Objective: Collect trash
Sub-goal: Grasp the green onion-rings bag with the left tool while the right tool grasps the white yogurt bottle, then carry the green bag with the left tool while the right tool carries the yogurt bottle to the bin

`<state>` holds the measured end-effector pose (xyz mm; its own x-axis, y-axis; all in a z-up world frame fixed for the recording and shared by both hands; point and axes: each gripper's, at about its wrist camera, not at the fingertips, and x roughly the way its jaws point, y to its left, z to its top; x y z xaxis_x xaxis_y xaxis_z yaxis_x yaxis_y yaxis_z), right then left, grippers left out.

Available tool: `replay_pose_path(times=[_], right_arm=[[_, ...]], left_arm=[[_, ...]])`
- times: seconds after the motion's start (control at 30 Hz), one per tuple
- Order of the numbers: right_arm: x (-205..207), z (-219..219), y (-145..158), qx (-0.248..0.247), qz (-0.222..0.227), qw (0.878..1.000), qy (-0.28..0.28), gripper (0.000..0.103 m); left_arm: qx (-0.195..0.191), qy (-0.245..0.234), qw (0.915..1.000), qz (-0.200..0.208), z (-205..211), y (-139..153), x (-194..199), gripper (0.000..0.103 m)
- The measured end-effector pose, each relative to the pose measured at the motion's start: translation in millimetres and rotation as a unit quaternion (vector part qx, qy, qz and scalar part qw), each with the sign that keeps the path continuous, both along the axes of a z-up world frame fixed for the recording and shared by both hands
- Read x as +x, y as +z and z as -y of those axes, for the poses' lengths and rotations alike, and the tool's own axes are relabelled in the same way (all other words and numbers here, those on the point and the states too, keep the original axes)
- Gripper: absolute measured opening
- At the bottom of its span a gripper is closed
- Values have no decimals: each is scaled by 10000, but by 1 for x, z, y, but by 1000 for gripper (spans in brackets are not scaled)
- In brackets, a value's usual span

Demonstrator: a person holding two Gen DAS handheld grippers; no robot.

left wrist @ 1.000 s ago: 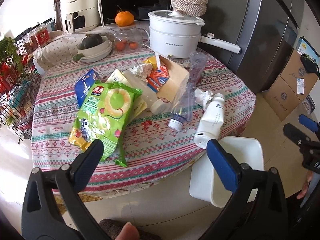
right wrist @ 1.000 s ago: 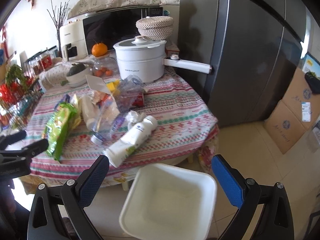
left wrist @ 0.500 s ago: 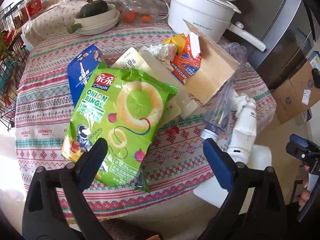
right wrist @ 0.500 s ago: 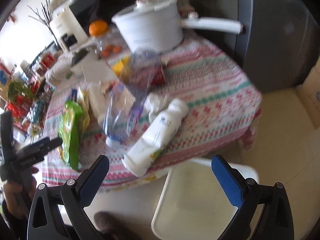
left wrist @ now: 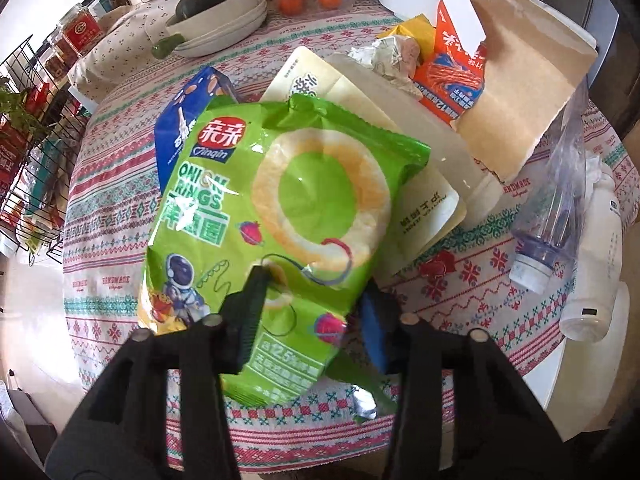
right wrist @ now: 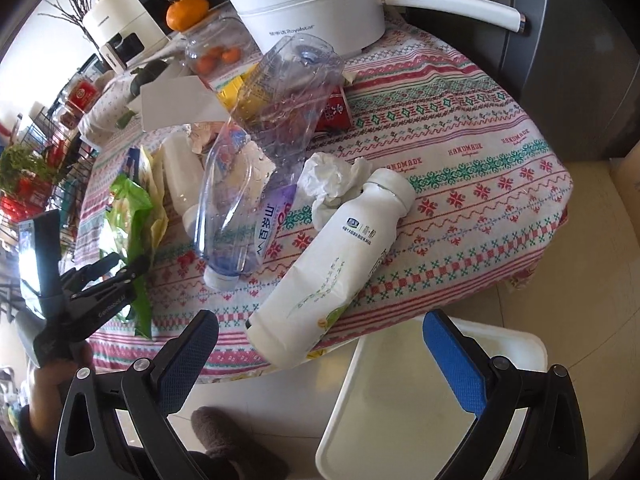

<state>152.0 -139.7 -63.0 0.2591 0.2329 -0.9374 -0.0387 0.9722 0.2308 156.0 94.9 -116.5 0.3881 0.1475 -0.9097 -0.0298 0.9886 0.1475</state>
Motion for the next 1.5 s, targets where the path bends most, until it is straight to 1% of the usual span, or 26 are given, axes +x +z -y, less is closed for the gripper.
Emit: replay_pose_path(times=[0.03, 0.07, 0.13, 0.23, 0.3, 0.43, 0.53, 0.57, 0.6, 0.63, 0.67, 0.7, 0.73, 0.8, 0.83, 0.87, 0.9, 1.0, 1.13, 1.23, 1.33, 1.5], right_arm=[[3, 0, -3, -70, -10, 10000, -6, 103], [6, 0, -6, -123, -32, 9999, -25, 103], [12, 2, -13, -163, -118, 9998, -84, 103], [23, 6, -26, -180, -248, 9993, -208, 103], [29, 9, -32, -167, -300, 9990, -299, 103], [39, 12, -43, 12, -387, 9980, -508, 103], [44, 13, -54, 271, -595, 9953, -718, 103], [45, 14, -60, 378, -711, 9934, -823, 101], [45, 13, -65, 494, -835, 9912, -900, 96], [44, 13, -71, 631, -1008, 9883, -953, 97], [45, 12, -68, 545, -854, 9902, -965, 89], [45, 9, -68, 511, -867, 9907, -921, 83], [44, 7, -68, 523, -881, 9907, -891, 80], [42, 4, -67, 483, -820, 9915, -891, 61], [42, 1, -66, 544, -790, 9916, -862, 56], [41, 1, -67, 658, -804, 9909, -862, 44], [38, -2, -66, 725, -804, 9904, -859, 41], [37, -3, -67, 960, -804, 9894, -741, 39], [26, 5, -68, 1359, -782, 9846, -776, 37], [15, 8, -57, 1390, -608, 9863, -650, 37], [8, 18, -43, 1451, -402, 9870, -556, 37], [-4, 42, -30, 1620, -182, 9849, -586, 37]], left_arm=[[2, 12, 10000, 30, -1, -1, 2, 26], [5, 19, 10000, 57, -3, 0, 1, 24], [-10, 45, 9999, 117, -7, 1, 0, 11], [-105, 112, 9995, 269, -16, 10, -4, 4], [-178, 166, 9988, 430, -22, 19, -9, 3], [-407, 293, 9959, 749, -34, 39, -20, 3], [-578, 377, 9928, 979, -39, 52, -29, 2], [-645, 376, 9918, 1034, -40, 56, -31, 2], [-699, 359, 9910, 1088, -40, 59, -35, 2], [-732, 327, 9903, 1134, -39, 62, -38, 2], [-753, 299, 9899, 1166, -38, 64, -41, 2], [-778, 269, 9894, 1193, -36, 66, -44, 2], [-800, 244, 9889, 1226, -34, 68, -48, 2], [-833, 197, 9879, 1290, -32, 71, -50, 2], [-848, 177, 9875, 1318, -32, 73, -51, 2], [-857, 153, 9872, 1337, -31, 74, -54, 2], [-862, 133, 9871, 1346, -30, 75, -55, 2], [-904, -5, 9872, 1312, -23, 74, -56, 2], [-1000, -175, 9854, 1369, -15, 81, -61, 2], [-1109, -260, 9827, 1460, -9, 88, -64, 2], [-1061, -343, 9806, 1615, -2, 95, -68, 2], [-1044, -389, 9788, 1721, 4, 100, -68, 2]])
